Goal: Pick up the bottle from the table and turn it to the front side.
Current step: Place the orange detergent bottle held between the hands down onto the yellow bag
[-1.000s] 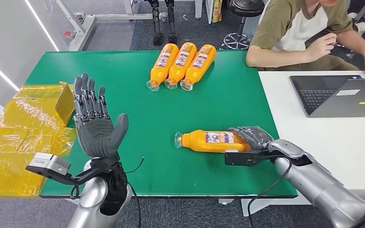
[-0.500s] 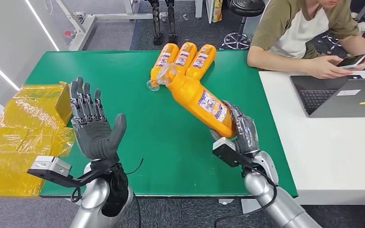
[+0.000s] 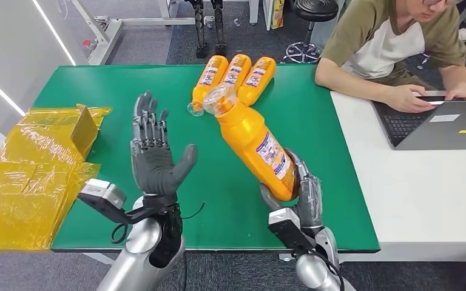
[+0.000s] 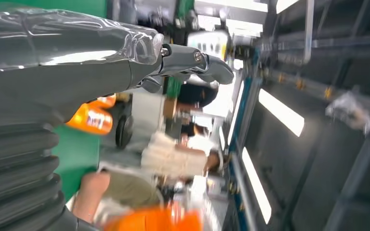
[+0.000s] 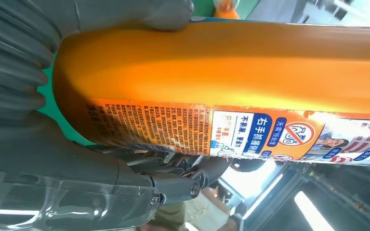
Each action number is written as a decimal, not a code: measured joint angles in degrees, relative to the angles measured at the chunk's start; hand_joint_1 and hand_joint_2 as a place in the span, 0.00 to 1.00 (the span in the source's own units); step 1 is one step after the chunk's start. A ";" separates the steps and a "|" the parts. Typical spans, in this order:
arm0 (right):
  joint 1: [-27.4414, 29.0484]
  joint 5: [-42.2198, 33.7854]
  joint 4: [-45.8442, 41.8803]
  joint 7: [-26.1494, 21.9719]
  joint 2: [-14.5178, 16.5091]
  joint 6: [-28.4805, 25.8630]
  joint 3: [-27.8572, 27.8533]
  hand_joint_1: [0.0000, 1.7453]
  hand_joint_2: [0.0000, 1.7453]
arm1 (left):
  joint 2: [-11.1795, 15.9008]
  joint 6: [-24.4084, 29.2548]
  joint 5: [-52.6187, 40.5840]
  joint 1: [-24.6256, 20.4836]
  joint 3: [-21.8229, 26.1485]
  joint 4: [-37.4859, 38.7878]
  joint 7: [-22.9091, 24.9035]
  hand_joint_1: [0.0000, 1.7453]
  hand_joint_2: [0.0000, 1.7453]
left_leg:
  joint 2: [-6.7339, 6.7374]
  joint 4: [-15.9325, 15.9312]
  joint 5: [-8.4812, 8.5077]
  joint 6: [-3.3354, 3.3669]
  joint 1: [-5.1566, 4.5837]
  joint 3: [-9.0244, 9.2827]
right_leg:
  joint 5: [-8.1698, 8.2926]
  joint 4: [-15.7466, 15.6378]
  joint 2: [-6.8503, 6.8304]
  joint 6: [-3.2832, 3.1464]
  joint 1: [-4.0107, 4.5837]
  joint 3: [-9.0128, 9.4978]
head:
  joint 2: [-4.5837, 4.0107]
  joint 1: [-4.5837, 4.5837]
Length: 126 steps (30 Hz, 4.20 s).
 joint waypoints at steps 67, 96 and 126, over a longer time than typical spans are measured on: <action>8.63 12.98 -9.54 2.75 1.63 6.03 0.25 0.00 1.00 | -0.62 -6.07 -16.00 -5.34 -3.67 9.02 9.76 1.00 1.00 | 0.01 -0.02 0.00 0.00 0.00 -0.04 | -0.01 0.02 0.01 0.00 0.00 -0.03 | 0.00 0.00; 11.66 3.52 -14.52 -1.84 3.30 3.98 0.49 0.00 1.00 | 30.50 0.49 -79.53 -3.92 13.67 6.78 35.25 1.00 1.00 | 0.11 -0.13 0.06 -0.09 0.02 0.02 | -0.06 0.10 0.10 -0.13 0.02 -0.06 | 0.00 0.01; 8.01 1.84 -14.18 -1.33 3.91 7.73 0.65 0.00 1.00 | 32.24 -6.10 -81.39 -11.59 6.78 41.02 17.93 0.00 1.00 | 0.18 -0.11 0.05 -0.10 0.02 -0.01 | -0.04 0.09 0.18 -0.15 0.01 -0.16 | 0.00 0.02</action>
